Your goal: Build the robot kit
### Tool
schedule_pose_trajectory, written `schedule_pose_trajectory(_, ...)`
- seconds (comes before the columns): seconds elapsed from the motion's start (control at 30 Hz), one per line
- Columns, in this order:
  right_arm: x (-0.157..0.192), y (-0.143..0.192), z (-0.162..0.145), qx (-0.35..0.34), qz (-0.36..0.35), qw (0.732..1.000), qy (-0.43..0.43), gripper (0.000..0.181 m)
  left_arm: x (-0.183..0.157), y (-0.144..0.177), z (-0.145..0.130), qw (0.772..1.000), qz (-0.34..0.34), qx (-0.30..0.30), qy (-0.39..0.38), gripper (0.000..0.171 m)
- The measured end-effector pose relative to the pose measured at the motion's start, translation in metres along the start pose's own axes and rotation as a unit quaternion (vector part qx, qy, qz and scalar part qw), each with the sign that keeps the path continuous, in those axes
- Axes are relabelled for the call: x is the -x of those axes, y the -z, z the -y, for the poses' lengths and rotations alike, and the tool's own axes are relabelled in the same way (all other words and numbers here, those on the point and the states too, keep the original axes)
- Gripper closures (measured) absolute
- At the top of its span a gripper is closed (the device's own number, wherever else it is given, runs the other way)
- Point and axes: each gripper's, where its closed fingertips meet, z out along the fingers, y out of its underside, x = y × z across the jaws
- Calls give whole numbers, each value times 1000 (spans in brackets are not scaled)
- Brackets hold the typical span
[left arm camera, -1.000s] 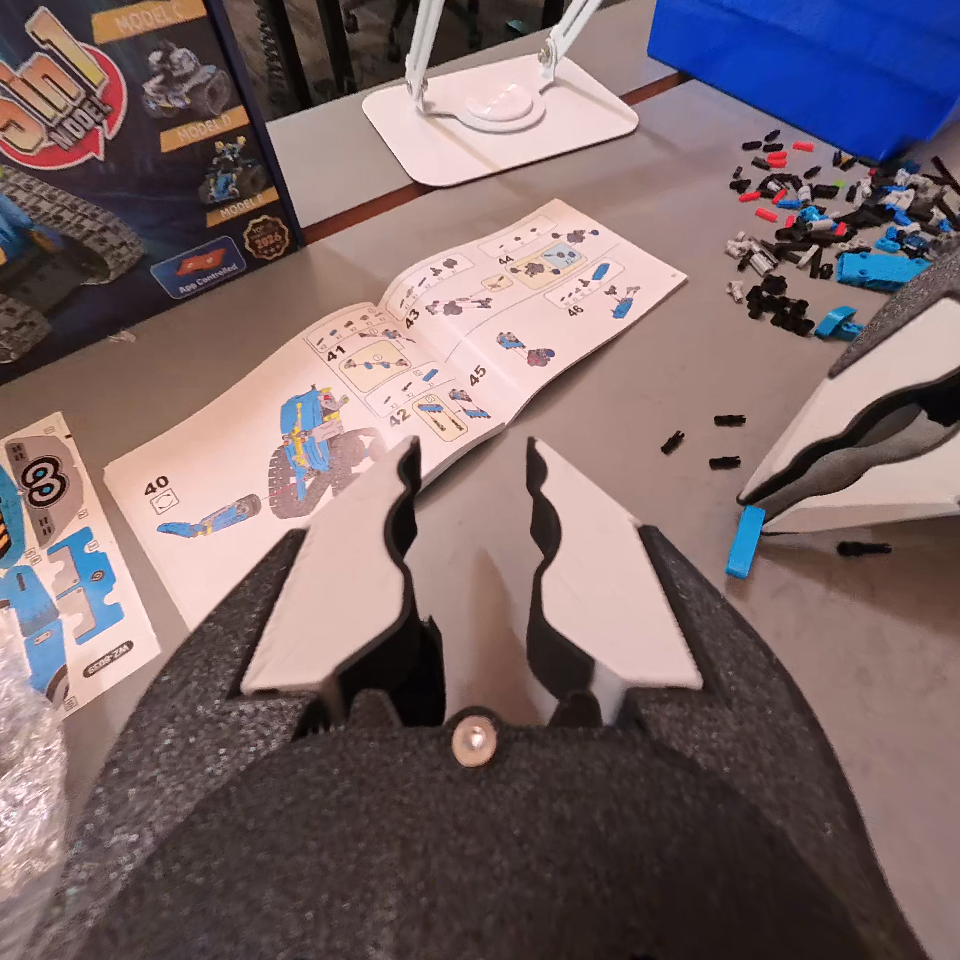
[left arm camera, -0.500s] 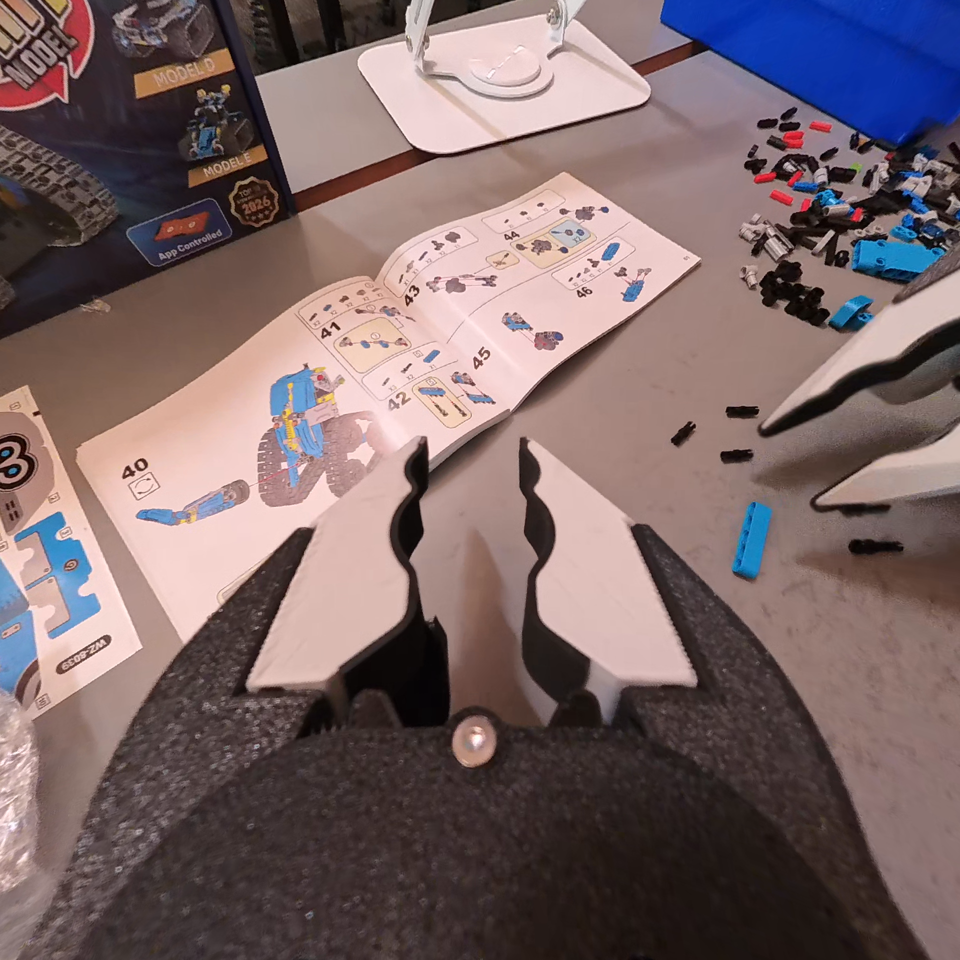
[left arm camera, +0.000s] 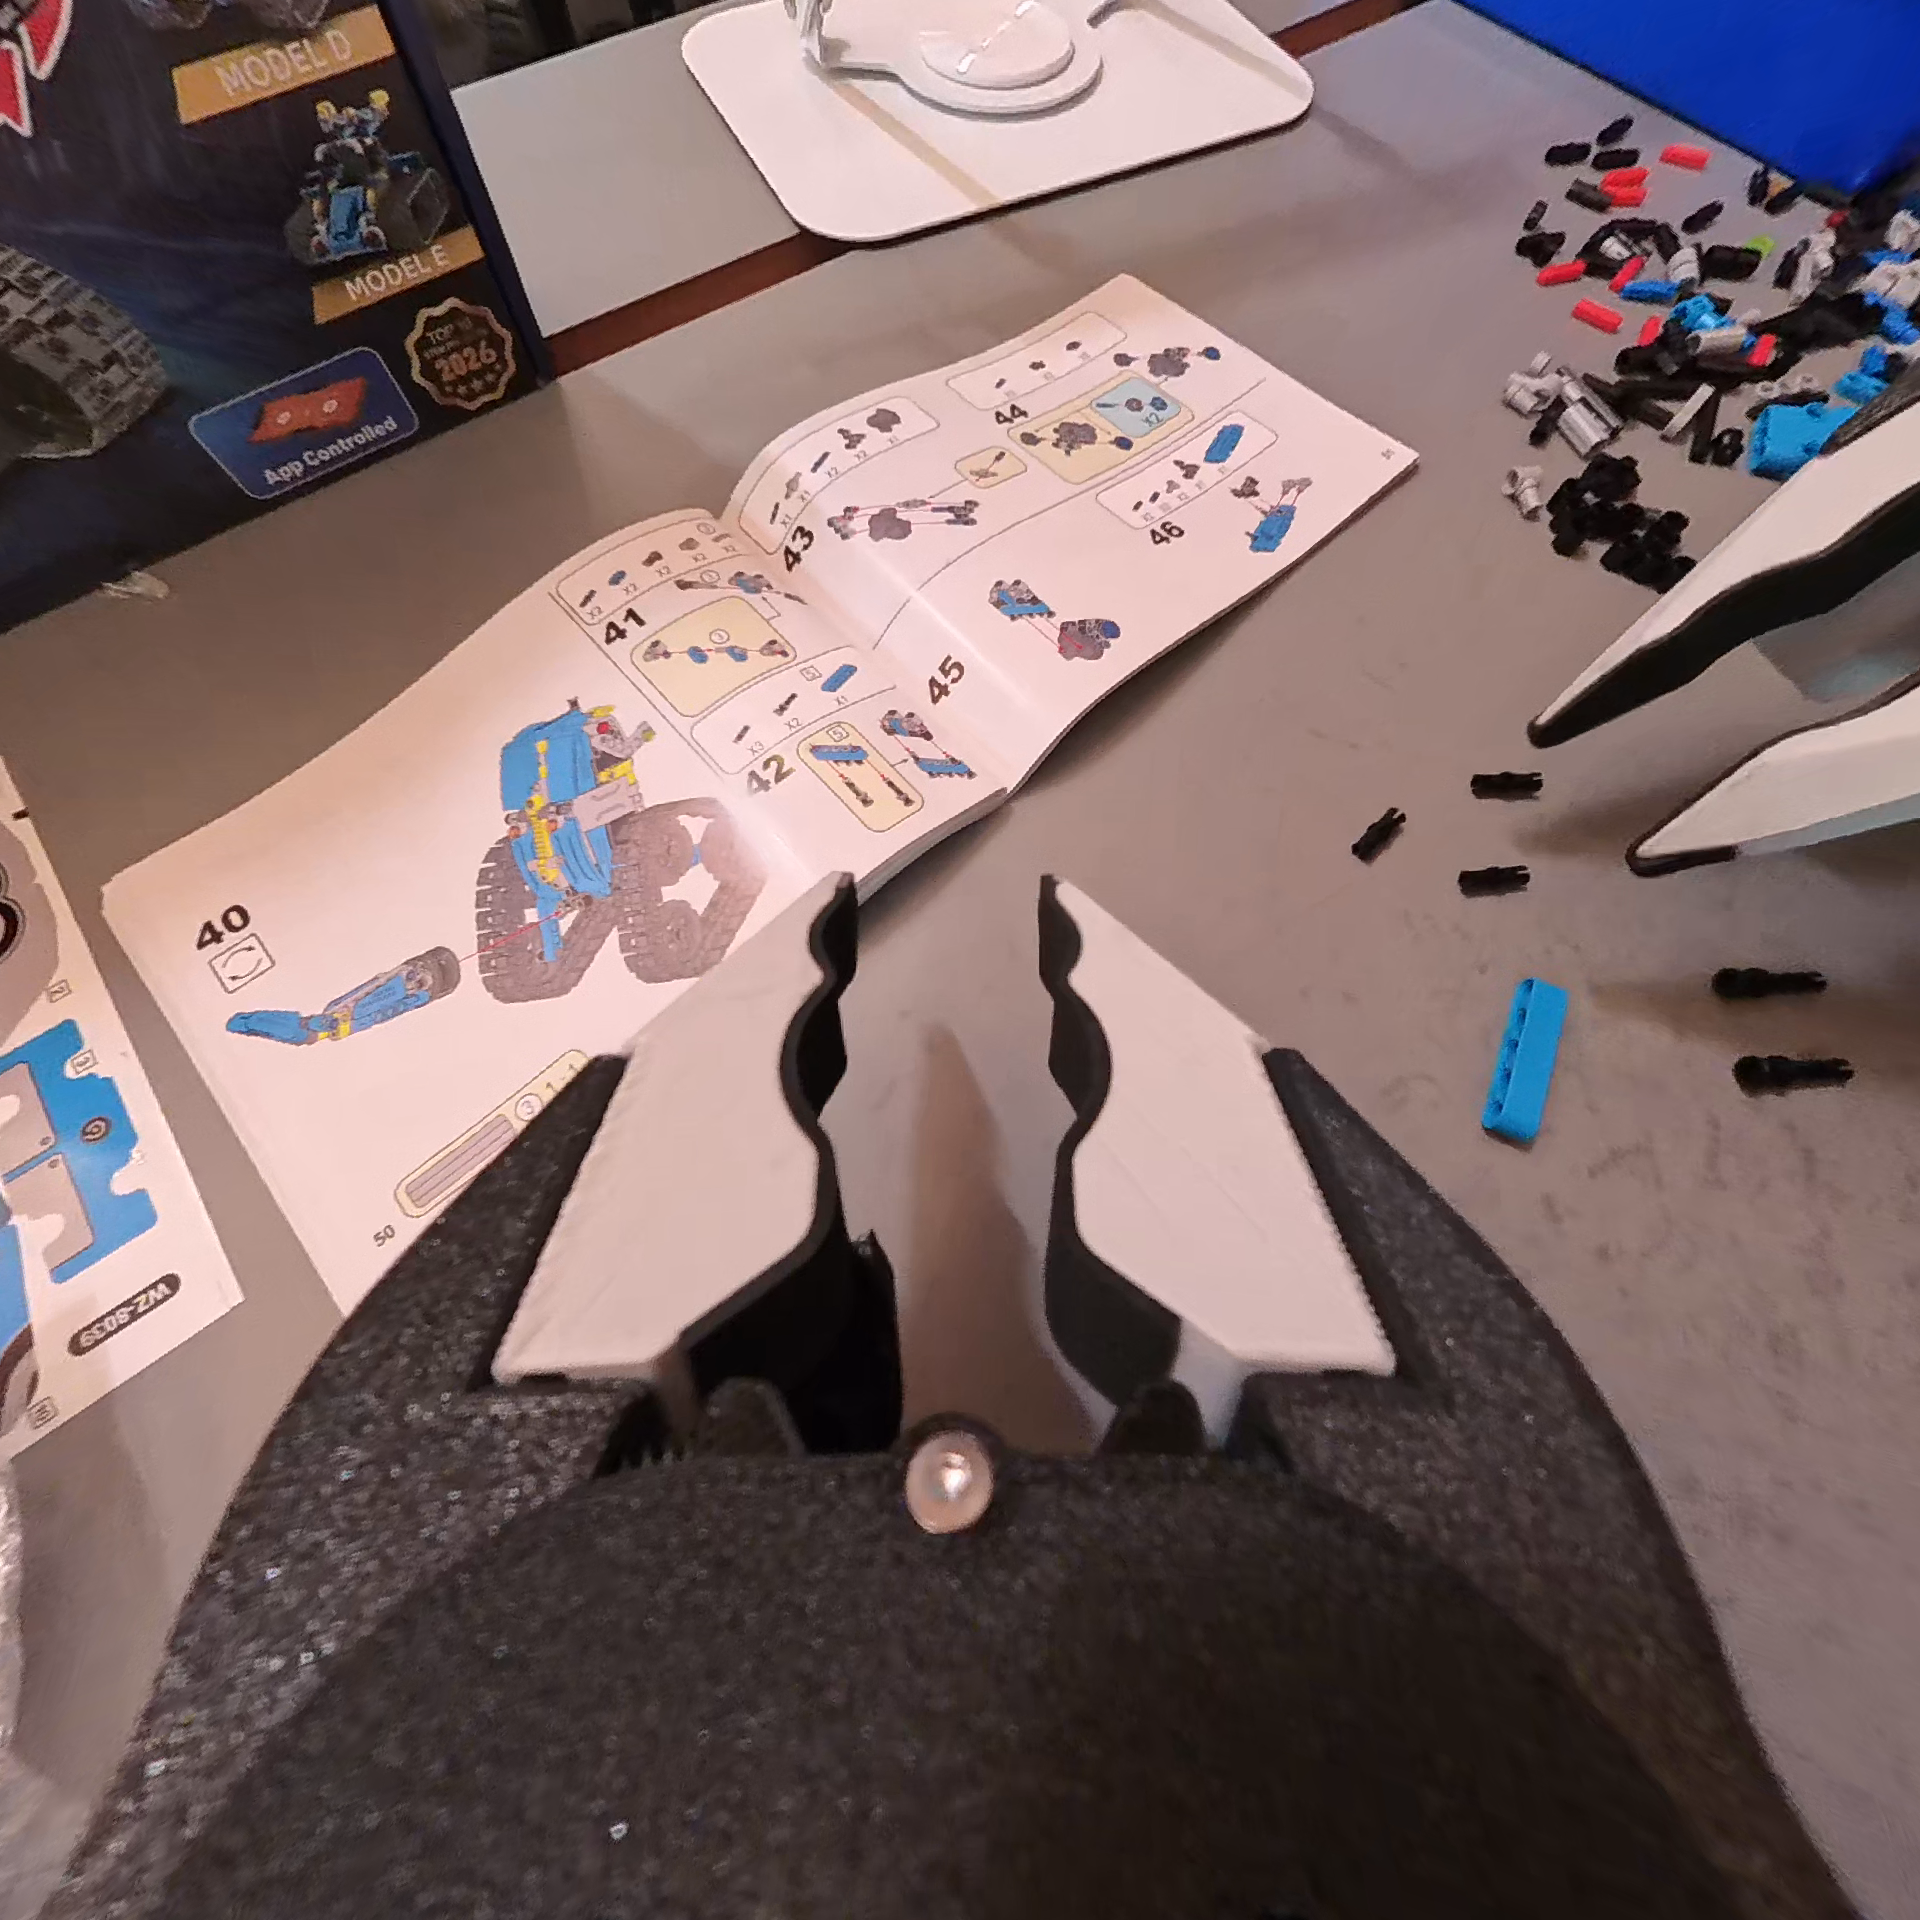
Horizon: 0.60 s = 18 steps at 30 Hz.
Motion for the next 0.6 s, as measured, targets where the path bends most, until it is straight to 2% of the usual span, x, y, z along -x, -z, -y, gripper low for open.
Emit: schedule_pose_trajectory(0.6,-7,-2,1,-6,-4,1000,-8,149,4,3,6,1000,7,-18,5,137)
